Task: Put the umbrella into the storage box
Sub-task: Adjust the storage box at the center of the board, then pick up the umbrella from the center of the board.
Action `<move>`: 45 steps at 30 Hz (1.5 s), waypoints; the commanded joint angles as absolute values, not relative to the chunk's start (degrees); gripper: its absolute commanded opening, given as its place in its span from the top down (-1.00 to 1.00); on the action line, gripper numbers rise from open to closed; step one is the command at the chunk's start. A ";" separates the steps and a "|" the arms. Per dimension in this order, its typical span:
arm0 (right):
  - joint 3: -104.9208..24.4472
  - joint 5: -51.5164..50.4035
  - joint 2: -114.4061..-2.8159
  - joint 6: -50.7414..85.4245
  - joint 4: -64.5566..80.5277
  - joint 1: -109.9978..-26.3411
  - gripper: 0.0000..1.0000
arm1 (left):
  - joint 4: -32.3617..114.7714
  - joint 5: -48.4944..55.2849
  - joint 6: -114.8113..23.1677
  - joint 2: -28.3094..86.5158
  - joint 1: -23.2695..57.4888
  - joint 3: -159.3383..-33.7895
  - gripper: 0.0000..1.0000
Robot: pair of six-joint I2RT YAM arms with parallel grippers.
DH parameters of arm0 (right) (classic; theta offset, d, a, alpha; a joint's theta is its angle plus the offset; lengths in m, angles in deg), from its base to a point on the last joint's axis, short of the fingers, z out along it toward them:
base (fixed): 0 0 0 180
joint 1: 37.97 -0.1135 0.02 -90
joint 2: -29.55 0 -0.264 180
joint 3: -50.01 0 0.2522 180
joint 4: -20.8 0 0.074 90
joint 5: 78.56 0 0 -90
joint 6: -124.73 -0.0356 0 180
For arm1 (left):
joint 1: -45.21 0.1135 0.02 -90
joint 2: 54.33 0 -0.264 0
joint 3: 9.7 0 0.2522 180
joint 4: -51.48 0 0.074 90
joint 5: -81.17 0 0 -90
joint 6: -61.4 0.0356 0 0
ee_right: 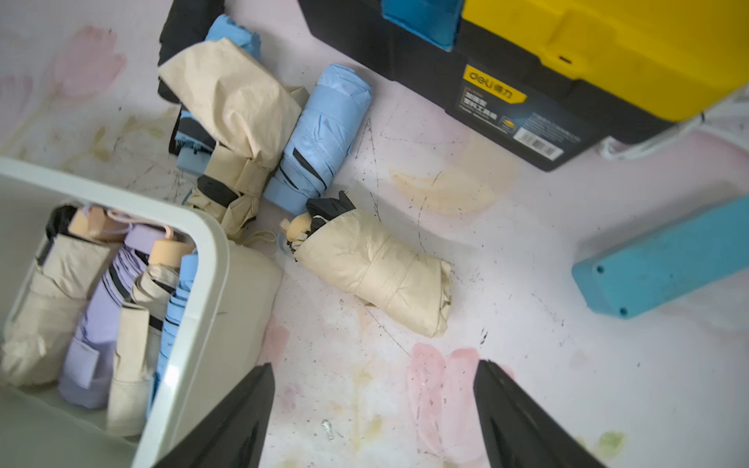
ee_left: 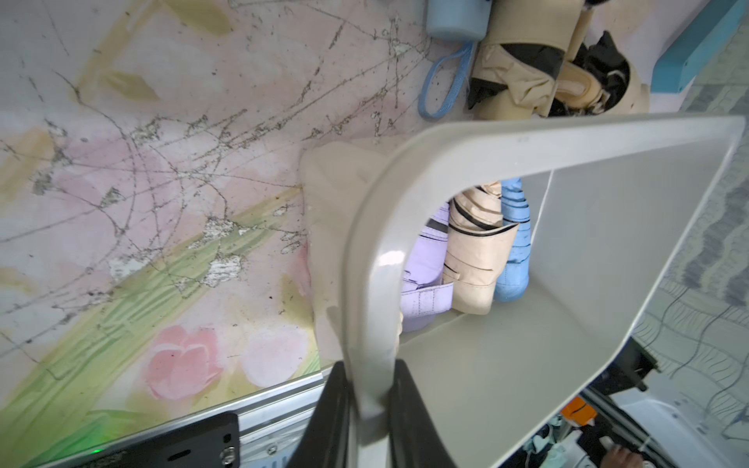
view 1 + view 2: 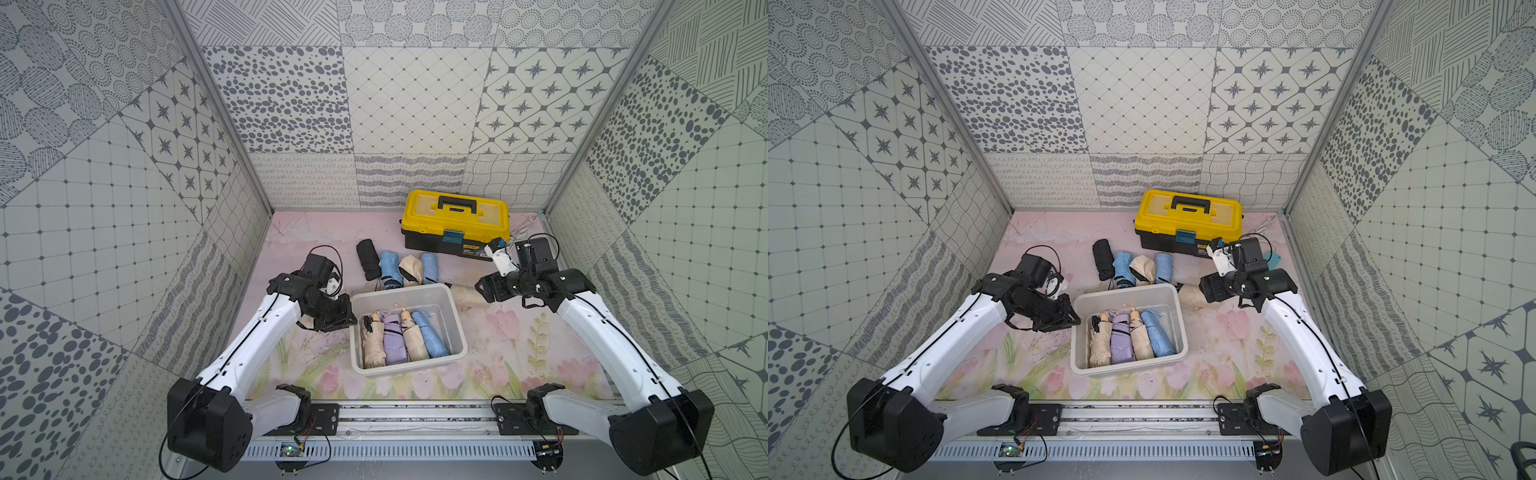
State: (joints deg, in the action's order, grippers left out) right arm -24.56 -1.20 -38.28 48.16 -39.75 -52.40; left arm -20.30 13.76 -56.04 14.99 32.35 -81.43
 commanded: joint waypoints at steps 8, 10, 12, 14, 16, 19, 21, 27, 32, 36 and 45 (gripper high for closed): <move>-20.76 -12.64 -46.37 83.44 -31.76 -52.56 -0.72 | -14.02 17.71 -58.25 8.90 33.34 -77.87 -0.28; -20.82 -12.80 -49.19 86.44 -30.53 -52.56 -0.72 | -10.85 18.23 -60.17 6.38 33.34 -76.31 -0.39; -20.58 -12.45 -51.53 88.22 -28.57 -52.56 -0.71 | -7.92 18.02 -61.85 3.56 33.30 -74.77 -0.50; -20.32 -12.20 -53.76 90.10 -27.15 -52.56 -0.71 | -5.42 17.58 -63.13 0.70 33.34 -73.31 -0.59; -20.88 -12.40 -56.38 91.06 -26.04 -52.51 -0.70 | -3.30 17.02 -64.05 -2.23 33.32 -71.96 -0.65; -22.03 -14.14 -59.48 92.44 -25.29 -52.64 -0.68 | -0.76 16.24 -64.88 -5.50 33.33 -70.34 -0.67; -22.20 -14.83 -61.08 94.48 -25.31 -52.64 -0.67 | 1.30 15.88 -65.39 -7.17 33.32 -69.39 -0.68; -23.26 -13.28 -66.18 98.16 -23.00 -53.16 -0.63 | 5.75 13.91 -67.33 -9.40 33.33 -67.31 -0.74; -24.98 -12.60 -69.98 99.98 -22.23 -53.91 -0.60 | 4.31 14.46 -66.73 -7.04 33.34 -68.35 -0.74; -25.63 -11.86 -72.12 101.05 -21.54 -54.22 -0.57 | 3.36 14.08 -66.72 -7.12 33.30 -68.66 -0.74; -25.89 -9.92 -73.81 102.81 -21.62 -54.15 -0.32 | 2.59 12.65 -66.96 -8.32 33.34 -68.94 -0.74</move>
State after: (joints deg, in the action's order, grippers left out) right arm -24.83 -11.10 -72.22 101.34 -22.24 -54.02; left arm 1.10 13.86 -66.51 -8.15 33.24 -68.10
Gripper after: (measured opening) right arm 0.671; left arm 0.871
